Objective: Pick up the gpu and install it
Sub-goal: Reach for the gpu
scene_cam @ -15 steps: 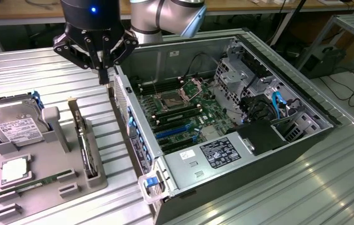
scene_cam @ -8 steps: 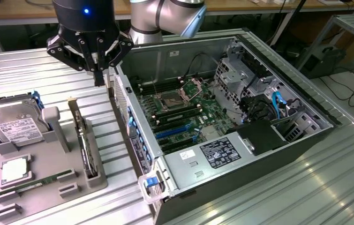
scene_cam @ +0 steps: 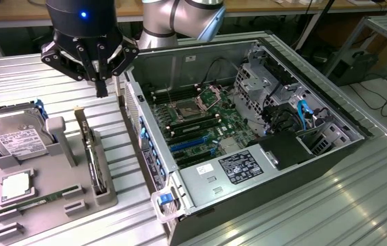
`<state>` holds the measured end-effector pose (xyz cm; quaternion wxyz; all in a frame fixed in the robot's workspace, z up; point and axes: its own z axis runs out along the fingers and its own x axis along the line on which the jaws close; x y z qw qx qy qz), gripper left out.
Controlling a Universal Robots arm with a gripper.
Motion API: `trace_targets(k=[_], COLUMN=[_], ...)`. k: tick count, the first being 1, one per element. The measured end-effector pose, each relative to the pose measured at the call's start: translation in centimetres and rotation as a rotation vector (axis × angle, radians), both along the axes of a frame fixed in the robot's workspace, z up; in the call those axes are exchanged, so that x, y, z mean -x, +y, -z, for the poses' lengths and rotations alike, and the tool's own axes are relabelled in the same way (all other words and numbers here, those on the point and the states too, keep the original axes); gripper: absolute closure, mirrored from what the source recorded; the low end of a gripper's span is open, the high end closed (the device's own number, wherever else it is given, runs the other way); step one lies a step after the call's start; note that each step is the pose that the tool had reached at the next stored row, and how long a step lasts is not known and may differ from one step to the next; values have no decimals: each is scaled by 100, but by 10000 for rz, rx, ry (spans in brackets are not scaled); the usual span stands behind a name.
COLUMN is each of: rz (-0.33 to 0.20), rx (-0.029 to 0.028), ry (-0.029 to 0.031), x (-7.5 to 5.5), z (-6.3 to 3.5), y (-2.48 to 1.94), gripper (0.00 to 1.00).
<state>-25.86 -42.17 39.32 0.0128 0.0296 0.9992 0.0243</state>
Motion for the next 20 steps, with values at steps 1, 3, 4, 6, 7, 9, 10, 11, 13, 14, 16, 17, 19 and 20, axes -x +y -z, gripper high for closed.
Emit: trace_targets(k=[1, 3, 4, 6, 7, 9, 10, 11, 13, 14, 16, 17, 19, 20], rz=[-5, -18, -24, -34, -39, -53, -59, -67, -78, -83, -95, -101, -112, -121], rx=[0, 1, 1, 1, 1, 1, 1, 0, 1, 1, 1, 1, 0, 1], ry=[1, 1, 1, 2, 1, 1, 1, 0, 1, 2, 1, 1, 1, 1], x=[15, 40, 51, 78, 93, 128, 143, 159, 190, 205, 237, 252, 283, 303], z=[0, -1, -1, -1, 0, 0, 0, 1, 0, 0, 1, 1, 2, 2], y=[-6, -17, -21, -33, -39, -56, -63, -71, -84, -90, -104, -110, -122, -131], gripper=[89, 89, 89, 89, 89, 89, 89, 89, 89, 89, 89, 89, 89, 89])
